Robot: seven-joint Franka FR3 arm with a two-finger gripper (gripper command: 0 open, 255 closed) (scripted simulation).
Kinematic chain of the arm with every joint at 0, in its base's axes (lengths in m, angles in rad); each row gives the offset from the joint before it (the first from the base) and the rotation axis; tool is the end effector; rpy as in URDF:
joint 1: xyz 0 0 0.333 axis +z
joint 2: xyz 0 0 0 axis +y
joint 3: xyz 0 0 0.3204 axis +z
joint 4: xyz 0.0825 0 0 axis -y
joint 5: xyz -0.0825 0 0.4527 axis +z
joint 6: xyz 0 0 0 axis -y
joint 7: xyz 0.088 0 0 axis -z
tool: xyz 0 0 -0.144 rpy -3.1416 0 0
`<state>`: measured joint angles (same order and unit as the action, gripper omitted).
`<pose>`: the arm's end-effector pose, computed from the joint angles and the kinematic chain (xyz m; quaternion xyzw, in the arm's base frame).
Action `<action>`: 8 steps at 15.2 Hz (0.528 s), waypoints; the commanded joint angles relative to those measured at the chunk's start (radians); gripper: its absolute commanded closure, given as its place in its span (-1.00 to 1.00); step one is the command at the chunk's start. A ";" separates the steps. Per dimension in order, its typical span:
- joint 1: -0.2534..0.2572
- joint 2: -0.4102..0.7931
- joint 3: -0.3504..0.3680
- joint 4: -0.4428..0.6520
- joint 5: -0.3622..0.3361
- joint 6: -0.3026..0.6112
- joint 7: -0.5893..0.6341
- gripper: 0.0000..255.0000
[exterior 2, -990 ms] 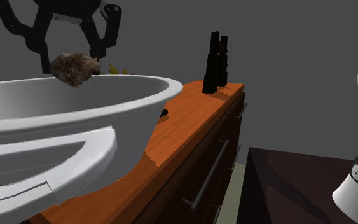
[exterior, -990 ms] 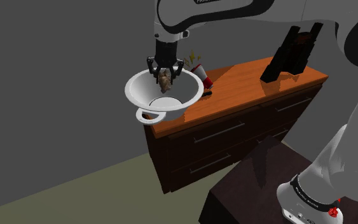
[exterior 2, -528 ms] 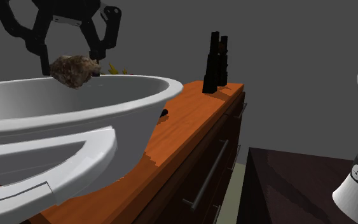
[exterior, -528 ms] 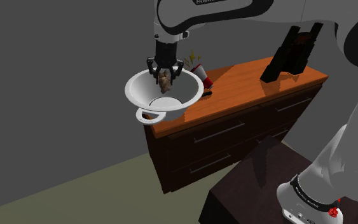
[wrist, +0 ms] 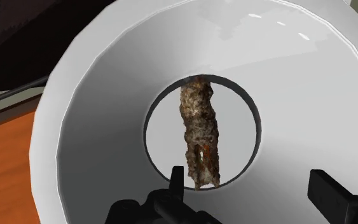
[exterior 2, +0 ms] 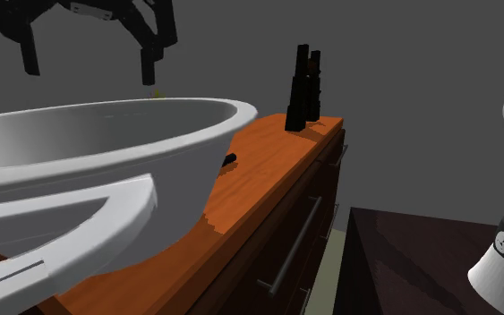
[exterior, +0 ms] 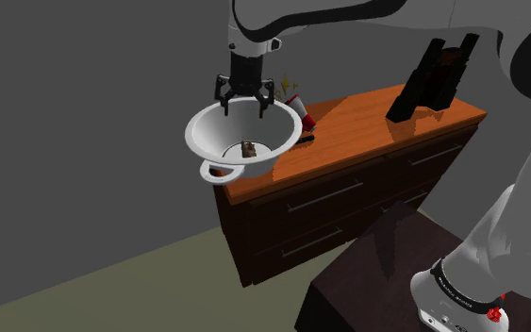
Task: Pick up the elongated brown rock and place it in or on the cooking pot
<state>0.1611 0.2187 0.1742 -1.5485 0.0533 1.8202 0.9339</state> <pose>0.6667 0.2299 0.4839 -0.9517 0.3025 0.0039 0.0527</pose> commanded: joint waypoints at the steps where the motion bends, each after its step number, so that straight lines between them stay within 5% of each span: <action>1: -0.002 -0.003 -0.001 0.059 0.000 -0.062 0.000 -1.00; 8: -0.003 -0.001 -0.002 0.087 0.000 -0.089 0.000 -1.00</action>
<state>0.1581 0.2173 0.1726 -1.4624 0.0531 1.7318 0.9338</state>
